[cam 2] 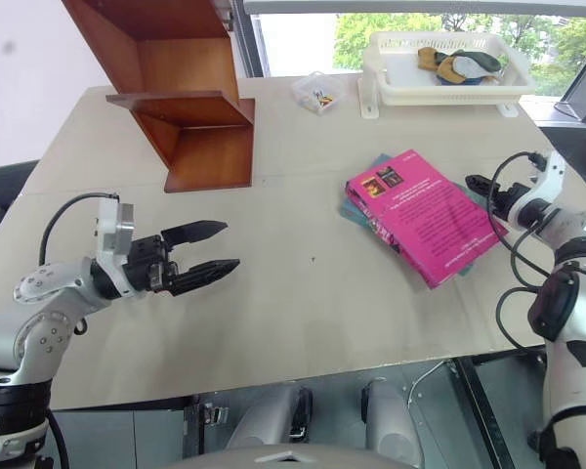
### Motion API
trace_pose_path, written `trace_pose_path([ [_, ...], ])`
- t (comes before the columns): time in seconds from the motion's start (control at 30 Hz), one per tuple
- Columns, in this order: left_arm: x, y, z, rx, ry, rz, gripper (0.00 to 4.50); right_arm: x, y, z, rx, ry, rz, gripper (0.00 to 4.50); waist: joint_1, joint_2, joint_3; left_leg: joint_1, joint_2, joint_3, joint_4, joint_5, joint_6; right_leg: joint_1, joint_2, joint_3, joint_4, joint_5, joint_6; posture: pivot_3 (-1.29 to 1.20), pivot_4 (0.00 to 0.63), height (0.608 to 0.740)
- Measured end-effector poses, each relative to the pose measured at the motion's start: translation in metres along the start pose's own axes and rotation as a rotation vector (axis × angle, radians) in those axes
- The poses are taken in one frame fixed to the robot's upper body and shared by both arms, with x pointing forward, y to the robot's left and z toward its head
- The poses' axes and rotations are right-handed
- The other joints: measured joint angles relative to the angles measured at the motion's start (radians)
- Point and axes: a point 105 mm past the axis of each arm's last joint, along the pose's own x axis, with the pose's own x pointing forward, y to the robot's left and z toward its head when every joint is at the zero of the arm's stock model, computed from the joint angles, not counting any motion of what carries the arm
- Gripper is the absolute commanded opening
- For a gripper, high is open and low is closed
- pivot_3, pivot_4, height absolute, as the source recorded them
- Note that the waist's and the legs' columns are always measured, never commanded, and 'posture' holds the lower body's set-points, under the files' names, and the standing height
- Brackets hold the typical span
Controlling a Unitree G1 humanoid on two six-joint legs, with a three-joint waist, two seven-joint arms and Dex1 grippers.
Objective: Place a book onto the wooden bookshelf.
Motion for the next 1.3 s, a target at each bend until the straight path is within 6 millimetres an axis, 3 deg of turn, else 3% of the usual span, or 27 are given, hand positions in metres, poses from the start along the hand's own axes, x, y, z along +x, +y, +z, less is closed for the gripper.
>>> trace_pose_path([
  [0.3,0.001,0.006,-0.005,0.023,0.030,0.023,4.38,0.002,0.007,-0.011,0.160,0.042,0.036,4.50,-0.011,0.000,0.000,0.000,0.000,0.000,0.000,0.000,0.000,0.000,0.000,0.000,0.000,0.000,0.000,0.00,0.150,0.740],
  [0.5,0.001,0.007,-0.006,0.034,0.036,0.033,4.38,0.007,0.035,-0.013,0.232,0.077,0.173,4.50,-0.014,0.000,0.000,0.000,0.001,-0.001,-0.001,0.000,0.000,0.000,0.001,0.000,0.001,0.000,0.000,0.00,0.150,0.740],
  [0.63,0.002,0.007,-0.008,0.034,0.041,0.036,4.38,0.002,0.049,-0.035,0.249,0.140,0.256,4.50,-0.007,0.000,0.000,-0.001,0.001,-0.002,-0.001,0.000,0.000,-0.001,0.000,-0.002,0.001,0.000,0.000,0.00,0.150,0.740],
  [0.77,0.004,0.009,-0.005,0.040,0.035,0.034,4.38,-0.010,0.062,-0.068,0.307,0.195,0.298,4.50,-0.002,0.000,0.000,-0.001,0.000,-0.003,-0.001,0.000,0.000,-0.001,-0.001,-0.002,0.002,0.000,0.000,0.00,0.150,0.740],
  [0.9,0.006,0.011,-0.008,0.034,0.044,0.030,4.38,-0.021,0.077,-0.082,0.342,0.197,0.320,4.50,-0.002,0.001,0.000,0.000,0.000,-0.002,-0.001,0.000,0.000,-0.002,-0.002,-0.001,0.004,0.000,0.000,0.00,0.150,0.740],
  [1.13,0.010,0.009,-0.010,-0.084,0.011,0.027,4.38,-0.036,0.085,-0.074,0.274,0.121,0.319,4.50,-0.002,0.001,0.000,0.000,0.000,-0.003,-0.001,0.000,0.000,-0.002,-0.002,-0.002,0.004,0.000,0.000,0.00,0.150,0.740],
  [1.23,0.012,0.010,-0.025,-0.234,0.027,0.072,4.38,-0.065,0.083,-0.052,0.081,-0.001,0.371,4.50,0.009,0.001,0.000,-0.001,-0.001,-0.003,-0.001,0.000,0.000,-0.001,-0.001,-0.002,0.002,0.000,0.001,0.00,0.150,0.740],
  [1.3,0.014,0.009,-0.032,-0.285,0.046,0.088,4.38,-0.076,0.079,-0.050,-0.028,-0.011,0.366,4.50,0.012,0.001,0.000,-0.001,-0.001,-0.003,-0.001,0.000,0.001,-0.001,-0.001,-0.003,0.002,0.000,0.001,0.00,0.150,0.740],
])
